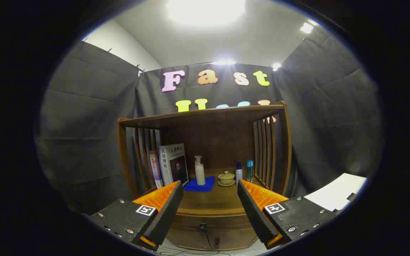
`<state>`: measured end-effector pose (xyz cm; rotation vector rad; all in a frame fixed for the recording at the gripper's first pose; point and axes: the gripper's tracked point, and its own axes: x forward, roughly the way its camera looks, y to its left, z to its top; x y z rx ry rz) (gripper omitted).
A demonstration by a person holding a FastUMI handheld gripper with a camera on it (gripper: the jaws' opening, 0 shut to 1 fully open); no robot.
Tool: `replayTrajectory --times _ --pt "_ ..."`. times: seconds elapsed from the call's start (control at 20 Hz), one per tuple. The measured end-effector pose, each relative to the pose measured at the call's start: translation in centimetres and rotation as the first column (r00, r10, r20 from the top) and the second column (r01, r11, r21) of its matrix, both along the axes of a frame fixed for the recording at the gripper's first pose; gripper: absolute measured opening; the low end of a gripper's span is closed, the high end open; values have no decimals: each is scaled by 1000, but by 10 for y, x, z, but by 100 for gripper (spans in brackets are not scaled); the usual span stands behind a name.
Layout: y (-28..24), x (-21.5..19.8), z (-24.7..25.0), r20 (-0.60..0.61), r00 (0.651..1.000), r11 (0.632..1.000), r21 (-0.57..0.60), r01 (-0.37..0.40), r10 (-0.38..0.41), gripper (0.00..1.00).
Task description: Pull open the drawer, take out the items inside it, and place them on the countertop above the cabinet.
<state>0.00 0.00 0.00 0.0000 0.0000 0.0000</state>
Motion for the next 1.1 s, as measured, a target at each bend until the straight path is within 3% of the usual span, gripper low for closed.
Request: replayTrajectory --times 0.5,1.1 --pt "10 -1 -19 -17 1000 1000 -6 0 0 95" --pt "23 -9 -25 4 999 999 2 51 -51 95"
